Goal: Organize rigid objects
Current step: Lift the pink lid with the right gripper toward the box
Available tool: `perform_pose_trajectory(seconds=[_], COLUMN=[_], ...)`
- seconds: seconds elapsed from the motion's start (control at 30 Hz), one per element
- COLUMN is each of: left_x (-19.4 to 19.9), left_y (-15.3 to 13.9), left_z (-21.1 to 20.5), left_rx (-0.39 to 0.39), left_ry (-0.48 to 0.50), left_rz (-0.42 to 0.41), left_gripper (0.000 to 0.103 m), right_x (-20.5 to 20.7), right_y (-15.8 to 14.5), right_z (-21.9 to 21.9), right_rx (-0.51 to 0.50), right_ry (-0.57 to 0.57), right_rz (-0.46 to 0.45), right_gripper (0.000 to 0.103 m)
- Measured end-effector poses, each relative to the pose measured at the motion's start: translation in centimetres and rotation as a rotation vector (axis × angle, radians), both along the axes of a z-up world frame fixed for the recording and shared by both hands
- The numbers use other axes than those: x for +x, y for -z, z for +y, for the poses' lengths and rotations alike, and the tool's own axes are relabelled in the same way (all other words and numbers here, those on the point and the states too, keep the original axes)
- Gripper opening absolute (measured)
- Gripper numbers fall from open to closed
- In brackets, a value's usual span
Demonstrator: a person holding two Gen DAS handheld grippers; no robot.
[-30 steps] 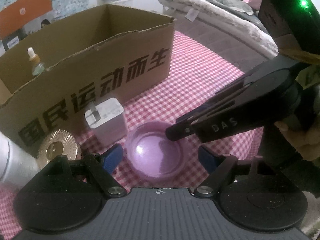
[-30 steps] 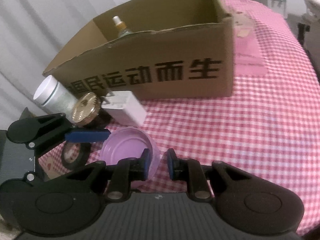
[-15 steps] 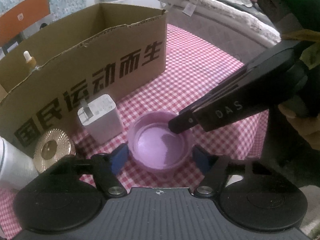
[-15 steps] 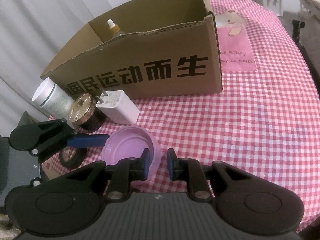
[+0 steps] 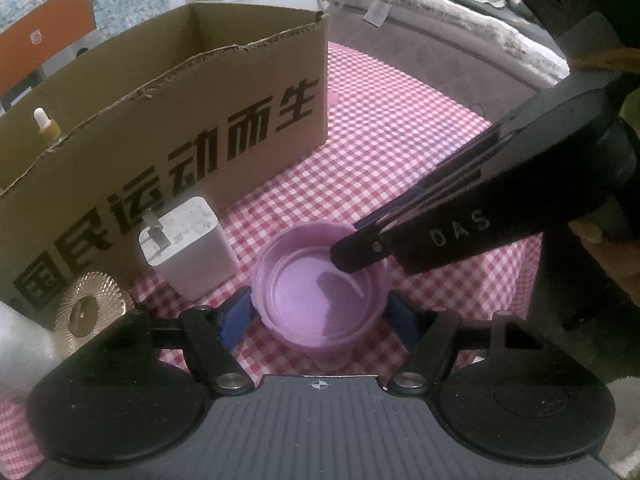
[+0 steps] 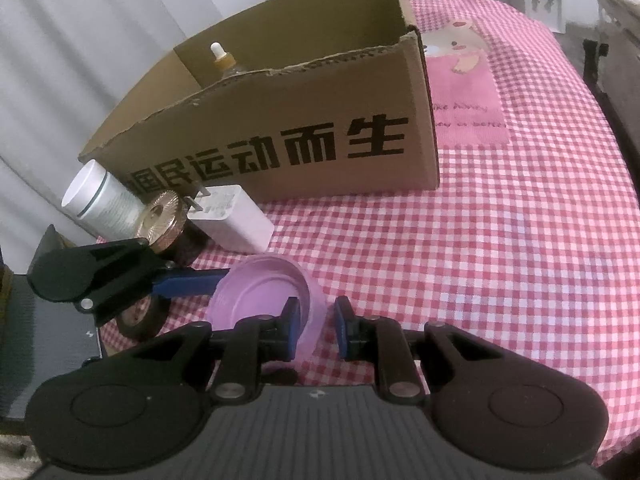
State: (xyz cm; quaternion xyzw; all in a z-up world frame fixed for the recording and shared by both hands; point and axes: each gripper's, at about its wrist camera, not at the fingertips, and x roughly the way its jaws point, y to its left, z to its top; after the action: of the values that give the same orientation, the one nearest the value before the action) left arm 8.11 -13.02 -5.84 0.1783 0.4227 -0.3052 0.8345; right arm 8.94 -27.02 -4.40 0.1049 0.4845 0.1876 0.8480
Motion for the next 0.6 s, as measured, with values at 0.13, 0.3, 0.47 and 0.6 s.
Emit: perform_pose_trajectory(seconds=[0.13, 0.3, 0.47, 0.6], left_x=[0.1, -0.1, -0.6, -1.4], left_y=[0.0, -0.5, -1.4, -2.2], left_z=[-0.1, 0.2, 0.6, 0.9], left_rx=[-0.006, -0.02, -0.04, -0.054], left_ry=[-0.006, -0.009, -0.018, -0.023], left_rz=[0.0, -0.012, -0.028, -0.051], left_gripper=[0.072, 0.072, 0.072, 0.072], right_x=[0.0, 0.0, -0.4, -1.1], right_y=[0.4, 0.3, -0.6, -1.7], right_z=[0.6, 0.7, 0.8, 1.1], right_rx=[-0.019, -0.025, -0.036, -0.042], right_ry=[-0.016, -0.011, -0.012, -0.01], right_rz=[-0.018, -0.029, -0.05, -0.072], right_gripper=[0.021, 0.02, 0.02, 0.02])
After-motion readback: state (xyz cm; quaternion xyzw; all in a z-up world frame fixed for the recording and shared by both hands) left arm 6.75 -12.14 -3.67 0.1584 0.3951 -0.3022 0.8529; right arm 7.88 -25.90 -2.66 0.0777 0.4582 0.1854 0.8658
